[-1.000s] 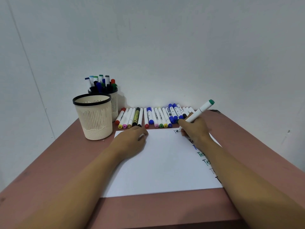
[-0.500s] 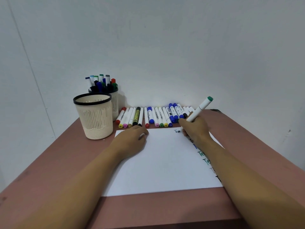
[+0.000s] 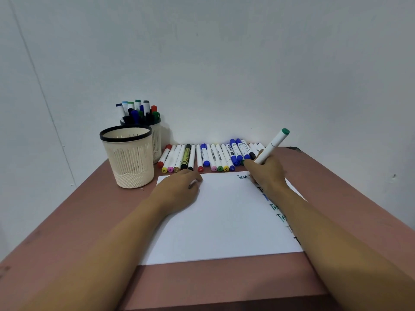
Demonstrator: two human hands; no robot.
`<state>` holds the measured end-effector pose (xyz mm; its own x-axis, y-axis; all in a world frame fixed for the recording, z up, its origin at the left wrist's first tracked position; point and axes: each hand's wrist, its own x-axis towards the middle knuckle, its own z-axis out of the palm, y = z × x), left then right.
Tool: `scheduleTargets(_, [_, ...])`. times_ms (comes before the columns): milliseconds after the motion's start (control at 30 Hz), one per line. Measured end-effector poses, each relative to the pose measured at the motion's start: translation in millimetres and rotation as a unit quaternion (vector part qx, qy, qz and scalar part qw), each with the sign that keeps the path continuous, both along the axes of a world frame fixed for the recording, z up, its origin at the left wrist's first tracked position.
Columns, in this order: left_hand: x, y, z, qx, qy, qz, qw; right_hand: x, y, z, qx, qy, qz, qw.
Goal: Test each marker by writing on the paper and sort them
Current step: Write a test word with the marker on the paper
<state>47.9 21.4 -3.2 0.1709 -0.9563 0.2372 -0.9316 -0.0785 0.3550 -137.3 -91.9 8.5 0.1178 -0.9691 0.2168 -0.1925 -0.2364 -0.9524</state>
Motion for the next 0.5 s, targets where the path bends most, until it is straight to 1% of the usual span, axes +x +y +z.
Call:
scheduleTargets(133, [-0.4,0.0,-0.5,-0.006,0.000,0.001,1.000,-0.4,1.0,0.4,0.013,-0.018,0.019,1.000])
scheduleTargets(233, [-1.1,0.1,0.1,-0.007,0.000,0.000,1.000,-1.1,-0.2,0.5,0.007,-0.033,0.000,0.999])
scheduleTargets(300, [-1.2,0.5,0.4,-0.007,0.001,0.000,1.000,-1.2,-1.1,0.1,0.002,-0.028,-0.013,1.000])
scheduleTargets(500, [-0.9,0.6,1.6,-0.004,0.003,-0.001,1.000,-1.3,-0.3,0.7,0.001,-0.006,-0.009,1.000])
